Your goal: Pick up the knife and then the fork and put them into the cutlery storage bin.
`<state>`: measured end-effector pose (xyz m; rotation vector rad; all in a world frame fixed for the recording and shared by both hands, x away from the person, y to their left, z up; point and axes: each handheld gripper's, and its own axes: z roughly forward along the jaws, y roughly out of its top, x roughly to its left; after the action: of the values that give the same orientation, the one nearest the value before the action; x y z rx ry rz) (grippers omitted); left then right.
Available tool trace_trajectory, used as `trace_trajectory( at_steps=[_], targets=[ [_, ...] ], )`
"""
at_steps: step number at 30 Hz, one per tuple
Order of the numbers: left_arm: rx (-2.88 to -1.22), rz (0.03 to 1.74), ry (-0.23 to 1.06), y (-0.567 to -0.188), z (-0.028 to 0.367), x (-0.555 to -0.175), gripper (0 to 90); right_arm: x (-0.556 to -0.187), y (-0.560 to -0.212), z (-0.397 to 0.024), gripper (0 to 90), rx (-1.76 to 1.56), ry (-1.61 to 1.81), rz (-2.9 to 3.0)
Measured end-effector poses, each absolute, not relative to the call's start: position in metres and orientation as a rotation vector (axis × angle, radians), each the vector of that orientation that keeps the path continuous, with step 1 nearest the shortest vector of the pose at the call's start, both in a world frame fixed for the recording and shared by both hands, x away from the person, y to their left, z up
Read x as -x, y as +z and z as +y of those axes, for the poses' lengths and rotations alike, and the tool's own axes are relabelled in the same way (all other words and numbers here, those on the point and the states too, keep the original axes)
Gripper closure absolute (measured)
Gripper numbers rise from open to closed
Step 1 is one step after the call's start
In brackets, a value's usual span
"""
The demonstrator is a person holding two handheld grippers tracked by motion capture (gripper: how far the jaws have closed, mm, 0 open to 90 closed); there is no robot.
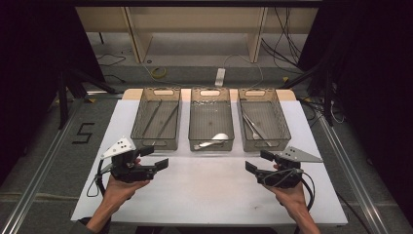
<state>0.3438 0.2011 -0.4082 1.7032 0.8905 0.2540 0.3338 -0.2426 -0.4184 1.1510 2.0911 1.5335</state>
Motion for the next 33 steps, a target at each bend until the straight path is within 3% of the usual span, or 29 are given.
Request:
trace_trajectory(
  at_steps=[33],
  targets=[
    [-1.717, 0.879, 0.248, -0.409, 0.200, -0.341, 17.5, -0.320, -0.429, -0.250, 20.8, -1.156, 1.481, 2.092]
  ],
)
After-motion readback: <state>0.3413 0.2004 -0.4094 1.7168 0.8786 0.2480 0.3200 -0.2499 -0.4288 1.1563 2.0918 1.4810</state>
